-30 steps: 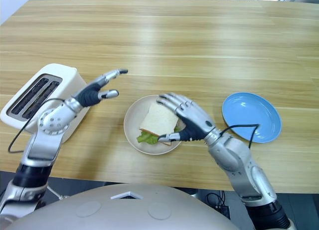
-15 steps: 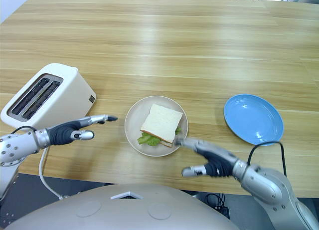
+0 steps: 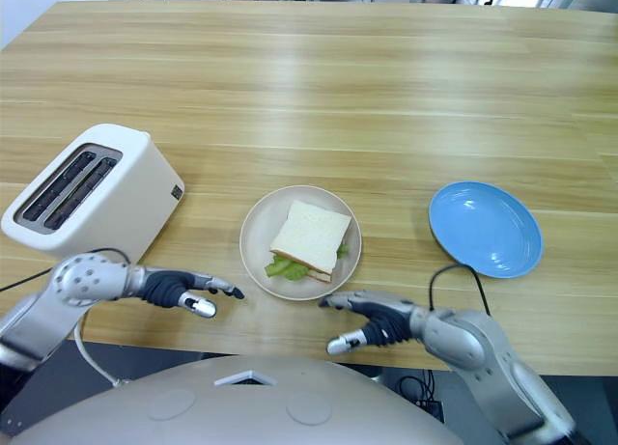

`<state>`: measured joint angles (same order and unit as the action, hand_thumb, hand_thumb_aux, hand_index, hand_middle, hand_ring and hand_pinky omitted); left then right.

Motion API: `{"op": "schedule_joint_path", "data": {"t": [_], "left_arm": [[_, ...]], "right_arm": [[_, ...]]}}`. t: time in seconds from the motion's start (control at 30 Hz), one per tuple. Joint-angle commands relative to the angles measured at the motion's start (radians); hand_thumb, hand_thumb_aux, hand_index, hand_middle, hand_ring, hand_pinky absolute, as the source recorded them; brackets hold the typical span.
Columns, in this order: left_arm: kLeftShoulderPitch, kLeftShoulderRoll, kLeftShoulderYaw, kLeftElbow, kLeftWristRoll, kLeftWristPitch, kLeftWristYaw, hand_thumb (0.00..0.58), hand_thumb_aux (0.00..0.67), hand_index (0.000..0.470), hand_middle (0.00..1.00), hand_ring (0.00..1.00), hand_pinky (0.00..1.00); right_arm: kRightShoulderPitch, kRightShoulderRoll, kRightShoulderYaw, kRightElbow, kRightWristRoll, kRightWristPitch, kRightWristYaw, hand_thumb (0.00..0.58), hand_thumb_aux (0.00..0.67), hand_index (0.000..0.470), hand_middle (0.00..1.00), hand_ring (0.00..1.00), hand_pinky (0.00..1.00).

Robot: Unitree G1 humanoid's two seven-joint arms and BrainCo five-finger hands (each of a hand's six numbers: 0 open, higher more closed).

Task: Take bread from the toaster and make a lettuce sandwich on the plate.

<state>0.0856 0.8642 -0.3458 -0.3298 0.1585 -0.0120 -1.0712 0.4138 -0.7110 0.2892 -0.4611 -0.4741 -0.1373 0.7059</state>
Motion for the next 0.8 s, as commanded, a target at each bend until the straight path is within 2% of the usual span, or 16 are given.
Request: {"op": "schedule_joint_path", "data": {"t": [0.03,0.23,0.37,0.5,0.53,0.57,0.6,0.63,0.67,0.7,0.73,0.8], "left_arm": [[-0.076,-0.058,-0.121,0.120,0.103,-0.032,-0.011,0.000,0.000,0.000,0.00,0.00,0.00],[-0.269,-0.256,-0.195,0.375,0.232,-0.078,0.147,0.000,0.000,0.000,0.00,0.00,0.00],[-0.409,-0.400,-0.157,0.561,0.246,-0.098,0.313,0.000,0.000,0.000,0.00,0.00,0.00],[-0.482,-0.453,-0.130,0.657,0.260,-0.136,0.440,0.000,0.000,0.000,0.00,0.00,0.00],[-0.491,-0.456,-0.128,0.670,0.259,-0.145,0.456,0.132,0.081,0.056,0.00,0.00,0.00],[-0.495,-0.459,-0.122,0.678,0.250,-0.149,0.463,0.462,0.368,0.253,0.10,0.10,0.10],[-0.498,-0.462,-0.116,0.682,0.242,-0.156,0.472,0.580,0.670,0.460,0.90,0.90,0.90],[-0.499,-0.463,-0.112,0.685,0.235,-0.161,0.476,0.580,0.670,0.460,0.90,0.90,0.90],[-0.499,-0.464,-0.108,0.687,0.228,-0.163,0.476,0.580,0.670,0.460,1.00,1.00,1.00],[-0.497,-0.459,-0.108,0.684,0.222,-0.165,0.468,0.580,0.670,0.460,1.00,1.00,1.00],[-0.495,-0.455,-0.104,0.683,0.214,-0.164,0.463,0.580,0.670,0.460,1.00,1.00,1.00],[-0.492,-0.451,-0.100,0.684,0.195,-0.158,0.442,0.580,0.670,0.460,1.00,1.00,1.00]], "right_arm": [[-0.072,0.036,0.094,0.117,-0.082,-0.002,-0.010,0.000,0.000,0.000,0.00,0.00,0.00],[-0.233,0.111,0.109,0.264,-0.123,-0.015,-0.117,0.000,0.000,0.000,0.00,0.00,0.00],[-0.378,0.156,0.047,0.380,-0.163,0.000,-0.276,0.000,0.000,0.000,0.00,0.00,0.00],[-0.422,0.164,0.012,0.408,-0.186,-0.009,-0.385,0.000,0.000,0.000,0.00,0.00,0.00],[-0.425,0.166,0.005,0.409,-0.187,-0.010,-0.406,0.000,0.000,0.000,0.00,0.00,0.00],[-0.425,0.169,-0.003,0.406,-0.181,-0.009,-0.419,0.000,0.000,0.000,0.00,0.00,0.00],[-0.424,0.170,-0.007,0.403,-0.182,-0.007,-0.430,0.152,0.095,0.065,0.05,0.05,0.05],[-0.422,0.170,-0.009,0.402,-0.182,-0.005,-0.437,0.152,0.095,0.065,0.05,0.05,0.05],[-0.421,0.169,-0.009,0.402,-0.184,-0.008,-0.445,0.476,0.386,0.265,0.85,0.85,0.85],[-0.415,0.170,-0.008,0.401,-0.168,-0.010,-0.435,0.557,0.536,0.368,1.00,1.00,1.00],[-0.411,0.173,-0.009,0.399,-0.158,-0.012,-0.434,0.580,0.670,0.460,1.00,1.00,1.00],[-0.406,0.177,-0.012,0.398,-0.146,-0.009,-0.431,0.580,0.670,0.460,1.00,1.00,1.00]]}}
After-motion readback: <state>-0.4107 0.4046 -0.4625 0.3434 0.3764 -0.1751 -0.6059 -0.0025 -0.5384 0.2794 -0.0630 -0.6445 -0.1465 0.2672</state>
